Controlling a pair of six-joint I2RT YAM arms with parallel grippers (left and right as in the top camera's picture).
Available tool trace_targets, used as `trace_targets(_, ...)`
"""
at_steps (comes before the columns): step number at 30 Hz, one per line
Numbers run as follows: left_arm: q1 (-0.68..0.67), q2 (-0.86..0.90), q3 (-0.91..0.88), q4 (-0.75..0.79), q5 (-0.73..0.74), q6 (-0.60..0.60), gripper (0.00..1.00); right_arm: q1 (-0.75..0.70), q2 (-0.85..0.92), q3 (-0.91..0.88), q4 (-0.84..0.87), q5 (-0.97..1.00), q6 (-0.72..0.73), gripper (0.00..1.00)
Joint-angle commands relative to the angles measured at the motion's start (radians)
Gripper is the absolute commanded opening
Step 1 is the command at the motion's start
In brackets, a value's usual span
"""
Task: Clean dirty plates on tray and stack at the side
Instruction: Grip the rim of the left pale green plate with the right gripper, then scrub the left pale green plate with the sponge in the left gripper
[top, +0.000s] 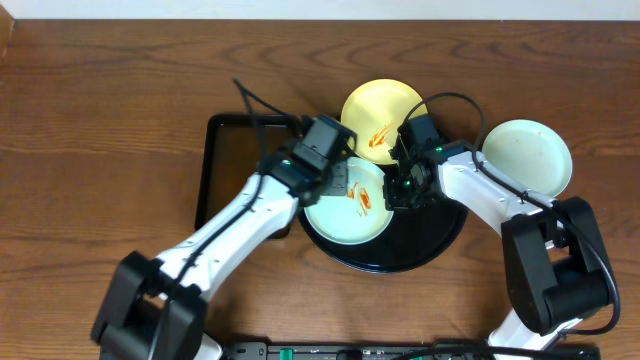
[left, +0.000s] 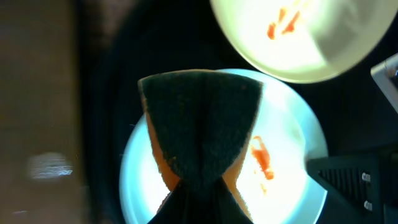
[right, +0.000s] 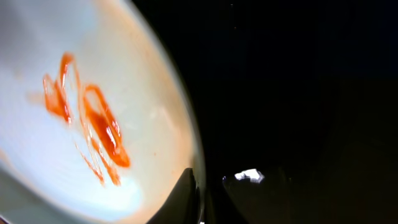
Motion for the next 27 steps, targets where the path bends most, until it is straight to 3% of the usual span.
trace_targets(1, -0.05, 0.058, -0.016, 0.047, 0.034, -0.063, 0.08, 0.003, 0.009, 0.005, -0.006, 0.014, 0.003, 0.02)
trace_targets(4, -0.081, 0.1, -0.016, 0.103, 0.105, -0.074, 0.08, 0.003, 0.009, 0.005, -0.006, 0.016, 0.003, 0.01)
trace_targets(8, -0.11, 0.14, -0.016, 0.11, 0.118, -0.225, 0.08, 0.003, 0.009, 0.005, -0.006, 0.034, 0.014, 0.01)
trace_targets(12, -0.116, 0.156, -0.017, 0.132, 0.173, -0.249, 0.08, 0.003, 0.009, 0.005, -0.01, 0.034, 0.018, 0.01)
trace_targets(27, -0.124, 0.177, -0.022, 0.166, 0.175, -0.433, 0.07, 0.003, 0.009, 0.005, -0.021, 0.034, 0.026, 0.01)
